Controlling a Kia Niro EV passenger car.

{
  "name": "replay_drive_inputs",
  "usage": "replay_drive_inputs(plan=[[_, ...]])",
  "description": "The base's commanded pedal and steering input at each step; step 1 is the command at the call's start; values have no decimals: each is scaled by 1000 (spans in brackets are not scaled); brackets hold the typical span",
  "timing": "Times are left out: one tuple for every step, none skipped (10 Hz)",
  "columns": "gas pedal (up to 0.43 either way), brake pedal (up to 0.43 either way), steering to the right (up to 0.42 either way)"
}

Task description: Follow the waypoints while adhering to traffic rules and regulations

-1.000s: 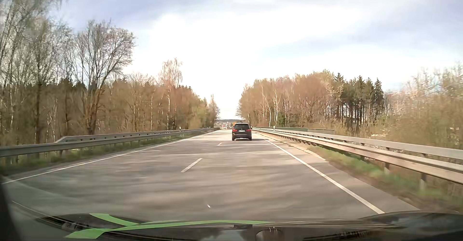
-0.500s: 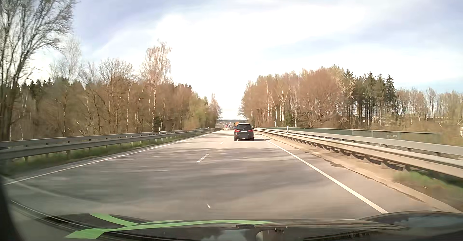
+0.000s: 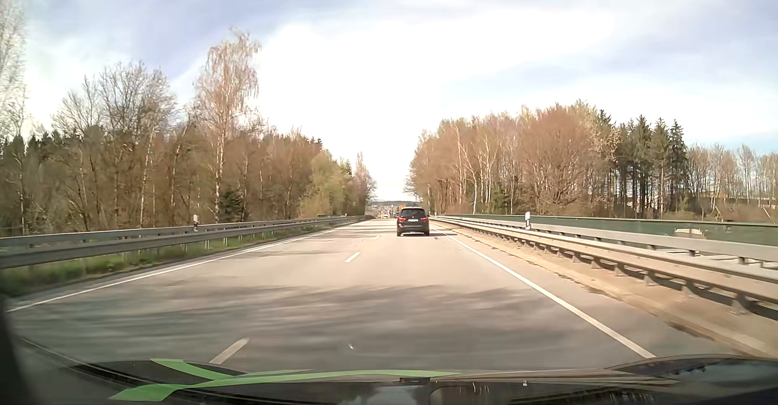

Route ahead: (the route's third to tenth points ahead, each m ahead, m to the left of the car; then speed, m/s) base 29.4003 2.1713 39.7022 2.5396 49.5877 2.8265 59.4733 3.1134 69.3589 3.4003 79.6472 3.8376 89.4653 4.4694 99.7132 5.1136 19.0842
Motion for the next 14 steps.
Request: replay_drive_inputs(plan=[[39, 0, -6], [39, 0, -6], [39, 0, -6], [39, 0, -6], [39, 0, -6], [39, 0, -6], [39, 0, -6], [39, 0, -6], [47, 0, -6], [47, 0, -5], [79, 0, -5], [79, 0, -5], [79, 0, -5], [79, 0, -4]])
